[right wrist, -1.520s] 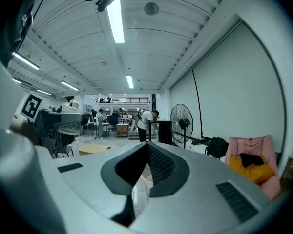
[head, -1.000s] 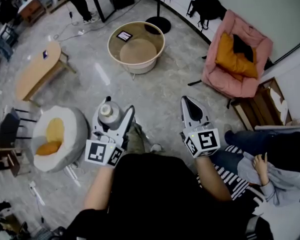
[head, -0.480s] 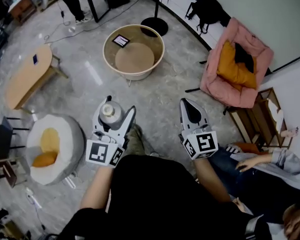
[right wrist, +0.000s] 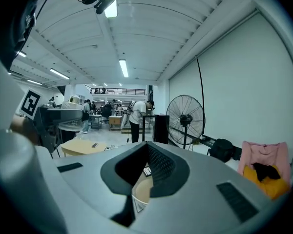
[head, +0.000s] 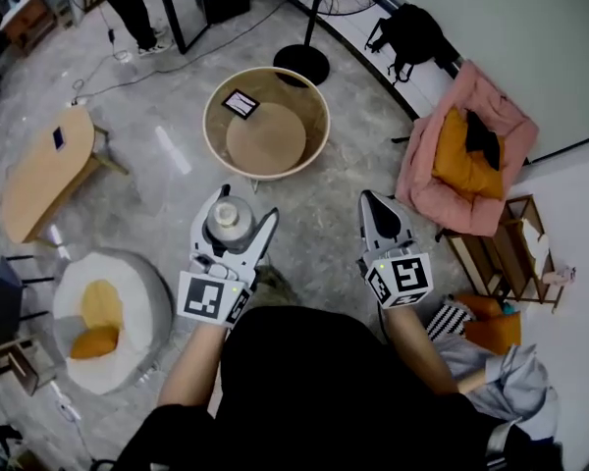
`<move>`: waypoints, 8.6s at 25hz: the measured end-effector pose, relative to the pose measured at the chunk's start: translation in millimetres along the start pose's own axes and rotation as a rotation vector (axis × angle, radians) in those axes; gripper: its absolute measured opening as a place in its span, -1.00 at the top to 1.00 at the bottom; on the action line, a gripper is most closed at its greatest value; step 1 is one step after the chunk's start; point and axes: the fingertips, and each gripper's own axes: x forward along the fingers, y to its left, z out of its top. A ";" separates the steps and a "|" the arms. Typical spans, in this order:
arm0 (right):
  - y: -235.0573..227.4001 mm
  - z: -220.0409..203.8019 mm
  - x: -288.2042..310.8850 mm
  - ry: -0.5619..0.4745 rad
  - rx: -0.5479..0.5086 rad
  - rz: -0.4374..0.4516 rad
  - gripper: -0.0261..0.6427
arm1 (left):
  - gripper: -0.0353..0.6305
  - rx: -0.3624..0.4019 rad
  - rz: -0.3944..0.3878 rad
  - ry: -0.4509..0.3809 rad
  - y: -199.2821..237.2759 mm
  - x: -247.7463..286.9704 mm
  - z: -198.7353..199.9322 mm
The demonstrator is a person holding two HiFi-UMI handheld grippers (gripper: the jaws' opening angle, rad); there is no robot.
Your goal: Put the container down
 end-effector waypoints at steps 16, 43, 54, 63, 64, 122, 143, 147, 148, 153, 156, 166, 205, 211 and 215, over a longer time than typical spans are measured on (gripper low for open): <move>9.8 21.2 111.2 0.021 -0.019 -0.038 0.86 | -0.16 -0.051 -0.058 0.023 96.6 51.0 -4.2; -183.8 -19.5 271.0 0.070 -0.002 0.028 0.86 | -0.16 0.014 -0.011 0.153 122.9 300.6 -123.2; -225.5 -122.8 341.5 0.114 0.043 0.123 0.86 | -0.16 -0.034 -0.001 0.262 145.6 377.4 -256.4; -246.3 -226.9 410.2 0.154 0.069 0.214 0.86 | -0.16 0.025 -0.017 0.293 176.2 444.8 -370.5; -247.8 -237.5 415.8 0.153 0.075 0.226 0.86 | -0.16 0.033 -0.030 0.303 178.8 449.2 -386.4; -266.5 -432.4 465.7 0.322 0.188 0.241 0.86 | -0.16 0.202 -0.024 0.701 216.9 473.2 -720.4; -243.6 -455.8 482.5 0.354 0.208 0.287 0.86 | -0.16 0.238 -0.071 0.762 223.7 447.8 -725.4; -241.6 -455.0 480.9 0.357 0.206 0.293 0.86 | -0.16 0.250 -0.080 0.781 225.6 441.0 -726.7; -240.8 -454.5 480.6 0.356 0.207 0.293 0.86 | -0.16 0.252 -0.082 0.786 226.1 439.3 -727.0; -237.6 -452.4 480.0 0.345 0.210 0.287 0.86 | -0.16 0.246 -0.060 0.801 233.7 431.3 -726.9; -233.6 -452.2 475.3 0.344 0.217 0.281 0.86 | -0.16 0.241 -0.051 0.807 235.4 427.1 -726.9; -221.4 -452.9 447.9 0.346 0.201 0.298 0.86 | -0.16 0.233 -0.002 0.784 240.4 418.4 -725.7; -65.3 -61.8 103.8 0.060 0.166 -0.210 0.86 | 0.83 0.049 -0.049 0.245 116.7 101.6 -103.1; -71.6 -1.5 85.8 -0.037 0.146 -0.180 0.86 | 0.83 0.090 0.052 0.153 109.6 93.1 -33.3; -89.5 16.1 62.7 -0.063 0.124 -0.172 0.86 | 0.83 0.122 0.097 0.091 86.1 97.2 -5.8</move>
